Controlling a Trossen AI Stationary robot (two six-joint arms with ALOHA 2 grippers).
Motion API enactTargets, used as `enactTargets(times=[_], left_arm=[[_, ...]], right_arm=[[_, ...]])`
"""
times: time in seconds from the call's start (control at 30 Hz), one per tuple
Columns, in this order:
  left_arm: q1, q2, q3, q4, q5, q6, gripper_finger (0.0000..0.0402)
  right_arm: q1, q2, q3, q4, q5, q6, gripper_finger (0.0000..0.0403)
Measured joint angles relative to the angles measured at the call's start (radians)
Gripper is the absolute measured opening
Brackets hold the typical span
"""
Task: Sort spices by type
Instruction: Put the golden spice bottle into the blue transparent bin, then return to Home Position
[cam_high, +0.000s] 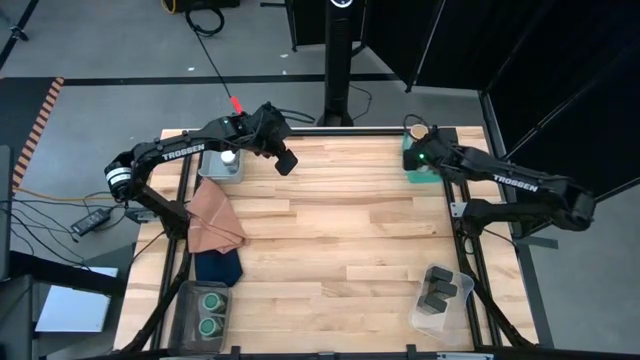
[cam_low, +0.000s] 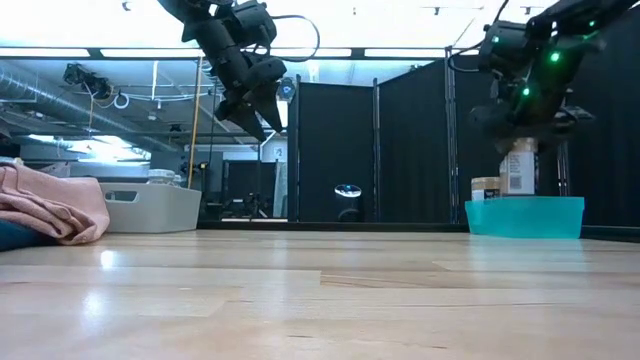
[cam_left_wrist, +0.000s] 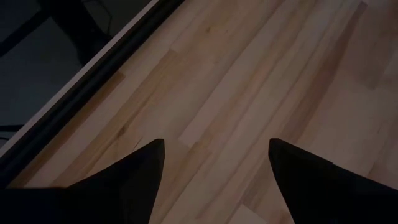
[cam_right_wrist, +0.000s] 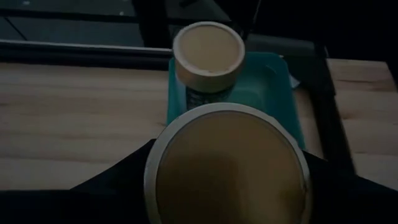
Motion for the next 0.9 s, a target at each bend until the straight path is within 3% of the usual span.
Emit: enactTargets(times=[0.63,0.9], left_arm=[[0.0,0.0,0.0,0.001,0.0,-0.015,0.0294],[0.0,0.0,0.0,0.001,0.0,-0.016,0.0294]], right_arm=[[-0.064,0.103,-0.123,0.157,-0.071,0.009,0.0284],[-0.064,0.125,-0.123,0.193,-0.075,-0.02,0.0337]])
